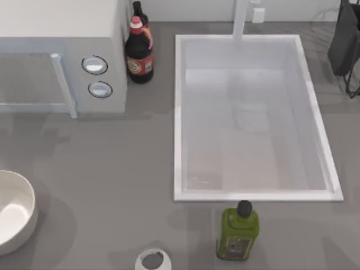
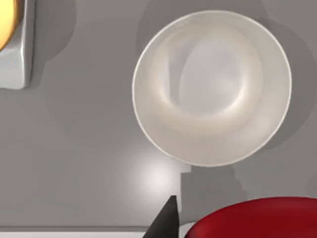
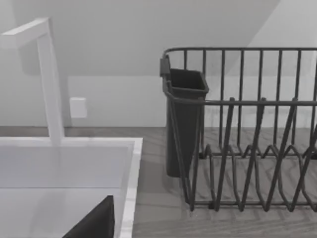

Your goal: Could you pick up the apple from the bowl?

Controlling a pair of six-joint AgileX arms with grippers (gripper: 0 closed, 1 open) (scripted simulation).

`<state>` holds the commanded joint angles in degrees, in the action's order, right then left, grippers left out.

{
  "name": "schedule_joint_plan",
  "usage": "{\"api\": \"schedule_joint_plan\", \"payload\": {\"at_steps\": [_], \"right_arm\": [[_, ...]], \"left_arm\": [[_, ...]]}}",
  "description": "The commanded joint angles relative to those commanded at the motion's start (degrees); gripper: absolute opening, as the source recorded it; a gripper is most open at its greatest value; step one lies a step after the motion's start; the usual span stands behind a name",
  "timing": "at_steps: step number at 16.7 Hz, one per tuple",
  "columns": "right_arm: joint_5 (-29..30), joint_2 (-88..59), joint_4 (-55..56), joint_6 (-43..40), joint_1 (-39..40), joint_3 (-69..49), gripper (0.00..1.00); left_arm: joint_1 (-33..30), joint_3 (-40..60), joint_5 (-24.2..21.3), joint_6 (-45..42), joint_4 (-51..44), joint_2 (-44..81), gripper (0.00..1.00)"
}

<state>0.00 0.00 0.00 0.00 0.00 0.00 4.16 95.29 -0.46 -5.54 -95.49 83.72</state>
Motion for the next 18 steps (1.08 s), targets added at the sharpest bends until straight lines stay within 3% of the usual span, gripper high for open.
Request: {"api": "schedule_joint_plan", "payload": {"at_steps": [4, 7, 15, 18], "right_arm": [[0.00, 0.00, 0.00, 0.00, 0.00, 0.00, 1.00], [0.00, 0.00, 0.00, 0.00, 0.00, 0.00, 1.00], [0.00, 0.00, 0.00, 0.00, 0.00, 0.00, 1.00], [0.00, 0.00, 0.00, 0.00, 0.00, 0.00, 1.00]], "left_arm": [[0.13, -0.17, 0.03, 0.02, 0.18, 0.25, 0.00], [-3.71, -0.90, 0.08, 3.85, 1.63, 2.13, 0.00], [-32.71, -8.45, 0.36, 32.84, 13.55, 10.62, 0.00], [-38.72, -11.04, 0.44, 38.84, 17.26, 12.27, 0.00]]}}
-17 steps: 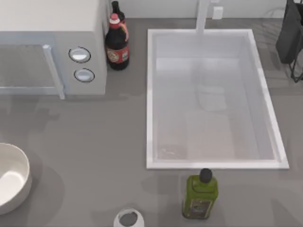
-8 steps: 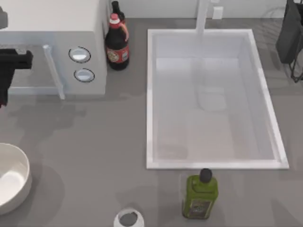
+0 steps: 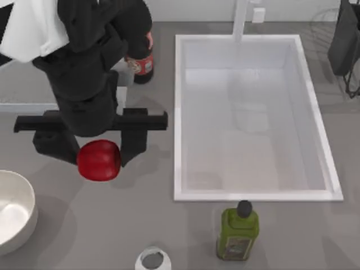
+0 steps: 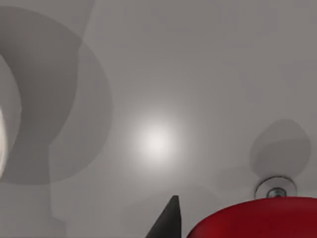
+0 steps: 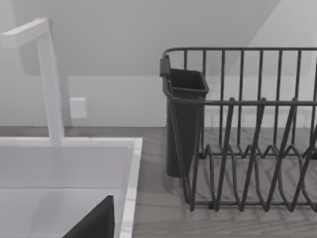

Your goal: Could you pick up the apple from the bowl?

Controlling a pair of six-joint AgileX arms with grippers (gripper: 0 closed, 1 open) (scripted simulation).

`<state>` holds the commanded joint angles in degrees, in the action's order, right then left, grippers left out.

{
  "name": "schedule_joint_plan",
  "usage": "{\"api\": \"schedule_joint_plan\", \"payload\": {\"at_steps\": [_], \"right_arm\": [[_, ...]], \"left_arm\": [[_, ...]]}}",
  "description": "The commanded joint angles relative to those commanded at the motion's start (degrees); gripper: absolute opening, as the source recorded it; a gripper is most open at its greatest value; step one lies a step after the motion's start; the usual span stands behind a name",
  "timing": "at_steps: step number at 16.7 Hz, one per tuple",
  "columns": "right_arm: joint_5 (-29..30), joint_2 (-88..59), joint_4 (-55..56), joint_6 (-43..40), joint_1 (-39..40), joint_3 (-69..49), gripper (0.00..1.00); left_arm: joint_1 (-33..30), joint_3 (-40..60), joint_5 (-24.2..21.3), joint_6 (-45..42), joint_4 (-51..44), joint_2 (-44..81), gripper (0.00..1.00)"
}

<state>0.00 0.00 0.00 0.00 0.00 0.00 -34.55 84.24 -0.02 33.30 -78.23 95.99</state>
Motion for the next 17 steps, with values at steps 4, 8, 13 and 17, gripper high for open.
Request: {"api": "schedule_joint_plan", "payload": {"at_steps": [4, 8, 13, 17], "right_arm": [[0.00, 0.00, 0.00, 0.00, 0.00, 0.00, 1.00], [0.00, 0.00, 0.00, 0.00, 0.00, 0.00, 1.00], [0.00, 0.00, 0.00, 0.00, 0.00, 0.00, 1.00], [0.00, 0.00, 0.00, 0.00, 0.00, 0.00, 1.00]], "left_arm": [[-0.97, -0.55, 0.01, 0.97, 0.75, 0.22, 0.00], [-0.71, -2.55, -0.02, 0.76, 2.84, 0.42, 0.00], [-0.68, -13.09, -0.01, 0.66, 16.85, 2.89, 0.00], [-0.70, -20.18, 0.00, 0.63, 25.02, 4.69, 0.00]]}}
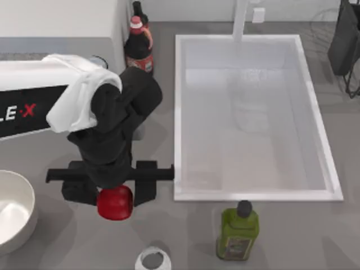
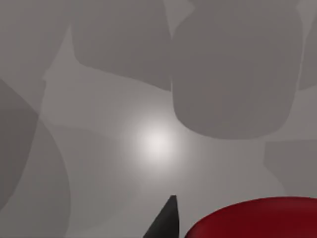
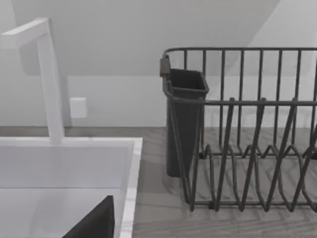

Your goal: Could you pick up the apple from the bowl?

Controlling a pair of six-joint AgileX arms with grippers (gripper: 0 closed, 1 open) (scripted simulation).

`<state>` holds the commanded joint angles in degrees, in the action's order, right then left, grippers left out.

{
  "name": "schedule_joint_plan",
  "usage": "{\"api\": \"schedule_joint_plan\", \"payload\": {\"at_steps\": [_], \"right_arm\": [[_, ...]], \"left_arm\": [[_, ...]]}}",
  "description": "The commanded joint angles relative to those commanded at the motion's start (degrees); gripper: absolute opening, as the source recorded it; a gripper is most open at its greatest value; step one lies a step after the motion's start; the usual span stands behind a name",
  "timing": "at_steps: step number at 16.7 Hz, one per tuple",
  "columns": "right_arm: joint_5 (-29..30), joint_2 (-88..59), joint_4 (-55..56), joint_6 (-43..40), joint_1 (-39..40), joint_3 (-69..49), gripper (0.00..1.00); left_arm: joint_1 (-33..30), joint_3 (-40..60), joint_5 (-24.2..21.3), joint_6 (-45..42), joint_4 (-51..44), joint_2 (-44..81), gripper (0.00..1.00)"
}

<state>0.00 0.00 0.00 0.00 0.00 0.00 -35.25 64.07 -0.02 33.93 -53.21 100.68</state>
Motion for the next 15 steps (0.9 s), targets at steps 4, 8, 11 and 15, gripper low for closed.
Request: {"api": "schedule_joint_plan", "payload": {"at_steps": [4, 8, 11, 15], "right_arm": [[0.00, 0.00, 0.00, 0.00, 0.00, 0.00, 1.00], [0.00, 0.00, 0.00, 0.00, 0.00, 0.00, 1.00], [0.00, 0.00, 0.00, 0.00, 0.00, 0.00, 1.00], [0.00, 0.00, 0.00, 0.00, 0.00, 0.00, 1.00]], "left_arm": [[-0.01, -0.55, 0.00, 0.01, 0.57, 0.19, 0.00], [-0.01, -0.55, 0.00, 0.01, 0.57, 0.19, 0.23], [-0.01, -0.55, 0.00, 0.01, 0.57, 0.19, 0.45], [-0.01, -0.55, 0.00, 0.01, 0.57, 0.19, 0.75]]}}
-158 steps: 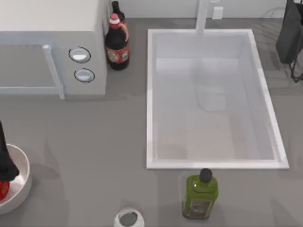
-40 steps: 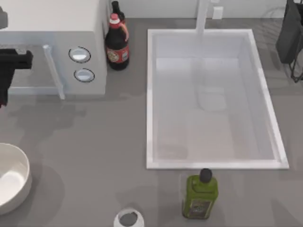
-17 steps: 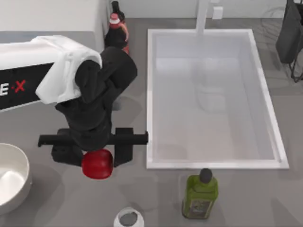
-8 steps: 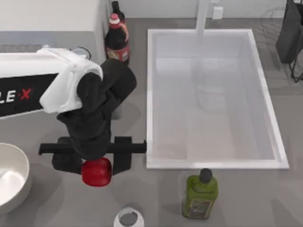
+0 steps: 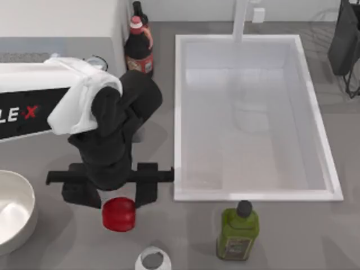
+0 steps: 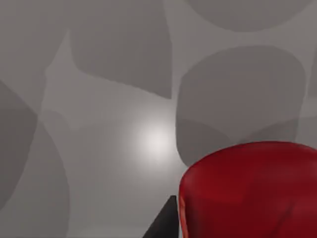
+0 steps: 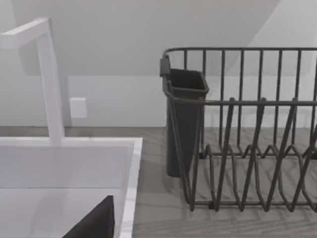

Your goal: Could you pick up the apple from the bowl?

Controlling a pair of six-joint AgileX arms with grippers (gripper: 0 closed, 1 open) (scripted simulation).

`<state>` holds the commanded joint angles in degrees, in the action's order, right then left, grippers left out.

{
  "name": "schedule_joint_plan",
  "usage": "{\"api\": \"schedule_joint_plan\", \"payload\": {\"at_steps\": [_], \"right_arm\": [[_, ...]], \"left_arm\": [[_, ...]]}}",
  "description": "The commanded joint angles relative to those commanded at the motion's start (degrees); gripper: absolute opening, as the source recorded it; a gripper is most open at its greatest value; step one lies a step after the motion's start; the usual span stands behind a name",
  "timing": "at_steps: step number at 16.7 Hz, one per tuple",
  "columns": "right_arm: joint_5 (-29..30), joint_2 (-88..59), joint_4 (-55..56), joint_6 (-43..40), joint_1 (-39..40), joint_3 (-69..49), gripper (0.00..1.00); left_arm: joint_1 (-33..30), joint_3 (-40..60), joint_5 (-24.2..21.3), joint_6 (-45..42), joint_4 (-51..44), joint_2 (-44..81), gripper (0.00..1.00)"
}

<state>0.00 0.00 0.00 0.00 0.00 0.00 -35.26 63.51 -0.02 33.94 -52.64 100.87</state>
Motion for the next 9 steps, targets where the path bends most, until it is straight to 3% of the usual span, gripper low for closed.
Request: {"api": "schedule_joint_plan", "payload": {"at_steps": [3, 9], "right_arm": [[0.00, 0.00, 0.00, 0.00, 0.00, 0.00, 1.00], [0.00, 0.00, 0.00, 0.00, 0.00, 0.00, 1.00]], "left_arm": [[0.00, 0.00, 0.00, 0.00, 0.00, 0.00, 0.98], [0.00, 0.00, 0.00, 0.00, 0.00, 0.00, 1.00]]}}
